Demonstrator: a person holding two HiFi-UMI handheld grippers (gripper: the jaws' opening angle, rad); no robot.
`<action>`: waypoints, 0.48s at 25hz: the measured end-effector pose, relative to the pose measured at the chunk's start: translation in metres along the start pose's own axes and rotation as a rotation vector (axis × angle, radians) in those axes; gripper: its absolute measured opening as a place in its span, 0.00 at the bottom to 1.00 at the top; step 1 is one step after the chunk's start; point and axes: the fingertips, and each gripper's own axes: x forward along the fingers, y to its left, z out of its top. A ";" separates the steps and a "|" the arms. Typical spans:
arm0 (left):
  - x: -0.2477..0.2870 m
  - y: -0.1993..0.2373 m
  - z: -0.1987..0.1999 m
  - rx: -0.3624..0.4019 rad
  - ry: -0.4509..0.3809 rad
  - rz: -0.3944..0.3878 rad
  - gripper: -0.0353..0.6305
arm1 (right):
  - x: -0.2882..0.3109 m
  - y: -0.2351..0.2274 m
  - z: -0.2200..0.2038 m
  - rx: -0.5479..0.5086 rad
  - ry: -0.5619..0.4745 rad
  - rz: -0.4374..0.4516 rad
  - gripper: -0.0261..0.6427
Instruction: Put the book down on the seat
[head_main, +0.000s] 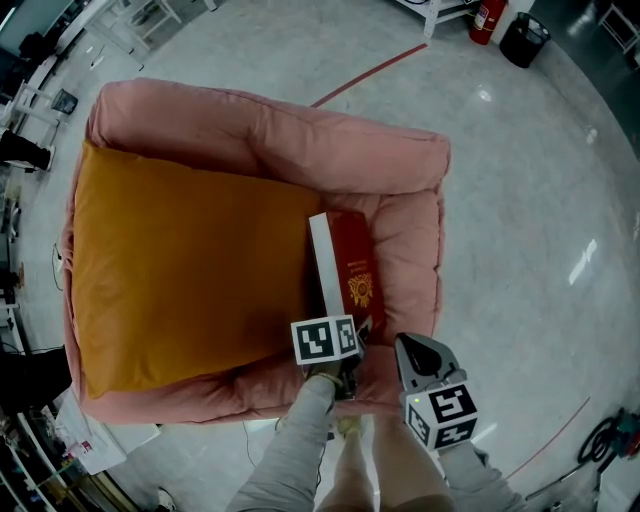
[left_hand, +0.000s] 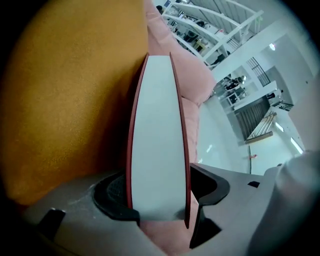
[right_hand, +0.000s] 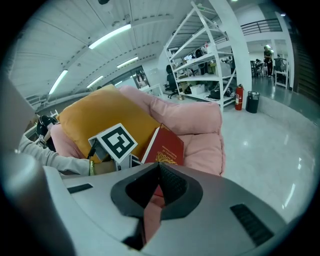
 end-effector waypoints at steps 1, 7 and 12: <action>-0.005 -0.001 -0.001 -0.005 -0.008 -0.002 0.52 | -0.002 0.001 0.000 0.000 -0.001 -0.002 0.05; -0.037 -0.002 -0.009 -0.032 -0.046 -0.022 0.52 | -0.015 0.010 -0.003 -0.002 -0.008 -0.010 0.05; -0.051 -0.005 -0.015 -0.018 -0.071 -0.011 0.52 | -0.026 0.013 -0.003 -0.010 -0.024 -0.013 0.05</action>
